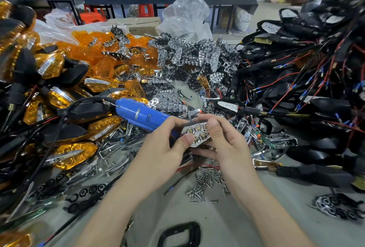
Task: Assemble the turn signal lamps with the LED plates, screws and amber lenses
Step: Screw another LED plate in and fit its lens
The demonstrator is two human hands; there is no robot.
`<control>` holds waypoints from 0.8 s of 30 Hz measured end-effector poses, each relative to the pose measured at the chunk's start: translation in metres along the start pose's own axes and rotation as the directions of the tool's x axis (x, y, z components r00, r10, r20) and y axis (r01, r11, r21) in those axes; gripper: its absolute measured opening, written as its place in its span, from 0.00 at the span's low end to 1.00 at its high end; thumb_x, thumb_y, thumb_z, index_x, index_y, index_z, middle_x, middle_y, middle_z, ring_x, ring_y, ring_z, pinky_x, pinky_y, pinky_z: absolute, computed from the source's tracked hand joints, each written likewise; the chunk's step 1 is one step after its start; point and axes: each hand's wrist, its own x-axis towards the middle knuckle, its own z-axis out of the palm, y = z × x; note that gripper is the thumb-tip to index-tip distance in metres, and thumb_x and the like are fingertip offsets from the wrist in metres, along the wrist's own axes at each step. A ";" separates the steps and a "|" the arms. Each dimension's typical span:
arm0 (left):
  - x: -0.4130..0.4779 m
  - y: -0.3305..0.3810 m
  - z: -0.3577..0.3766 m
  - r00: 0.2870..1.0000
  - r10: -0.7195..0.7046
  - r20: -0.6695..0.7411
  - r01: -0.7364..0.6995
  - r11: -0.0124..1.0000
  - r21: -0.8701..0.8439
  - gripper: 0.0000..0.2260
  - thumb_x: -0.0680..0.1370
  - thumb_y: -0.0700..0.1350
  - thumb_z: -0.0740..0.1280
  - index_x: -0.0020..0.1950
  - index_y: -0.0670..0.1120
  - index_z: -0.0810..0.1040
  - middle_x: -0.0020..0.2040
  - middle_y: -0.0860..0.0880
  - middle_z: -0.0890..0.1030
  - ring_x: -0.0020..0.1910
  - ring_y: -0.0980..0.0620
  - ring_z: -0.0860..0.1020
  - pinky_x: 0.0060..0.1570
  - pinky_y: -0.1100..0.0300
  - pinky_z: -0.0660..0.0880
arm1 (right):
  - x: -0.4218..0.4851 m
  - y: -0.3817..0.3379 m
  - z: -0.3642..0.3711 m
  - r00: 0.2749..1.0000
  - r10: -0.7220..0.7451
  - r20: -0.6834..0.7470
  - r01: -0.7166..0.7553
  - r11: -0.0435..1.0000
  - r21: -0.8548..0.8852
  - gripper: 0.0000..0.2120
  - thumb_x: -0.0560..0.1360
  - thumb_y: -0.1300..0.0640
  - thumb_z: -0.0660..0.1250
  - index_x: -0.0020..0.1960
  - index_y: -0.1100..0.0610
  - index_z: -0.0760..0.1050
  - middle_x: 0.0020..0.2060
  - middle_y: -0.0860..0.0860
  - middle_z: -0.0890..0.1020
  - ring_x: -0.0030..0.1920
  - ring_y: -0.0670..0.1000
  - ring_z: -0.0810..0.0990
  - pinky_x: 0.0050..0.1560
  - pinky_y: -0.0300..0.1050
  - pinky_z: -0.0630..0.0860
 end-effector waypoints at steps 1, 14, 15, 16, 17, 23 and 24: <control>-0.001 0.001 0.000 1.000 0.014 0.006 -0.014 1.000 0.007 0.05 0.81 0.49 0.67 0.54 0.59 0.76 0.44 0.65 0.80 0.42 0.62 0.77 0.40 0.71 0.68 | 0.000 0.000 -0.001 1.000 -0.011 -0.002 0.011 1.000 -0.006 0.15 0.80 0.41 0.64 0.56 0.49 0.83 0.57 0.52 0.85 0.56 0.57 0.85 0.47 0.48 0.84; -0.003 0.002 0.011 0.995 -0.054 -0.083 0.054 0.999 0.002 0.08 0.81 0.47 0.66 0.54 0.61 0.81 0.33 0.65 0.78 0.35 0.58 0.76 0.35 0.67 0.67 | 0.001 -0.002 -0.006 0.998 0.047 -0.042 -0.048 0.998 -0.028 0.14 0.78 0.45 0.65 0.53 0.50 0.86 0.49 0.56 0.88 0.47 0.58 0.88 0.45 0.47 0.84; -0.002 0.002 0.010 0.994 -0.076 -0.074 0.075 0.997 -0.025 0.08 0.81 0.48 0.66 0.53 0.62 0.81 0.33 0.64 0.79 0.36 0.56 0.78 0.36 0.65 0.69 | 0.001 -0.003 -0.006 0.998 0.056 -0.039 -0.057 0.998 -0.025 0.14 0.78 0.45 0.65 0.53 0.50 0.86 0.48 0.55 0.88 0.46 0.58 0.88 0.44 0.46 0.84; -0.001 0.002 0.010 0.994 -0.092 -0.055 0.089 0.995 -0.049 0.08 0.81 0.48 0.66 0.52 0.62 0.81 0.33 0.64 0.79 0.36 0.56 0.78 0.37 0.64 0.69 | 0.001 -0.003 -0.006 0.997 0.061 -0.037 -0.062 0.998 -0.027 0.14 0.78 0.45 0.66 0.53 0.50 0.86 0.48 0.55 0.88 0.46 0.57 0.88 0.44 0.45 0.84; -0.001 0.003 0.009 0.994 -0.103 -0.029 0.101 0.992 -0.072 0.08 0.82 0.49 0.65 0.51 0.62 0.82 0.34 0.64 0.80 0.35 0.59 0.78 0.36 0.67 0.69 | 0.001 -0.004 -0.006 0.998 0.059 -0.039 -0.060 0.998 -0.035 0.13 0.78 0.44 0.67 0.53 0.49 0.86 0.48 0.54 0.88 0.46 0.57 0.88 0.44 0.46 0.85; 0.000 0.006 0.004 0.992 -0.120 0.027 0.123 0.971 -0.205 0.09 0.83 0.49 0.62 0.53 0.56 0.82 0.34 0.55 0.79 0.29 0.61 0.75 0.31 0.71 0.70 | 0.002 -0.005 -0.007 0.999 0.041 -0.031 -0.043 0.998 -0.050 0.14 0.82 0.45 0.61 0.57 0.45 0.85 0.46 0.54 0.88 0.40 0.52 0.86 0.43 0.44 0.84; 0.000 0.006 0.003 0.993 -0.111 0.037 0.116 0.972 -0.204 0.09 0.83 0.49 0.62 0.54 0.57 0.82 0.34 0.55 0.78 0.30 0.61 0.75 0.31 0.70 0.70 | 0.003 -0.005 -0.007 0.999 0.036 -0.030 -0.038 0.998 -0.055 0.15 0.81 0.45 0.61 0.57 0.44 0.85 0.46 0.54 0.88 0.40 0.52 0.86 0.43 0.45 0.85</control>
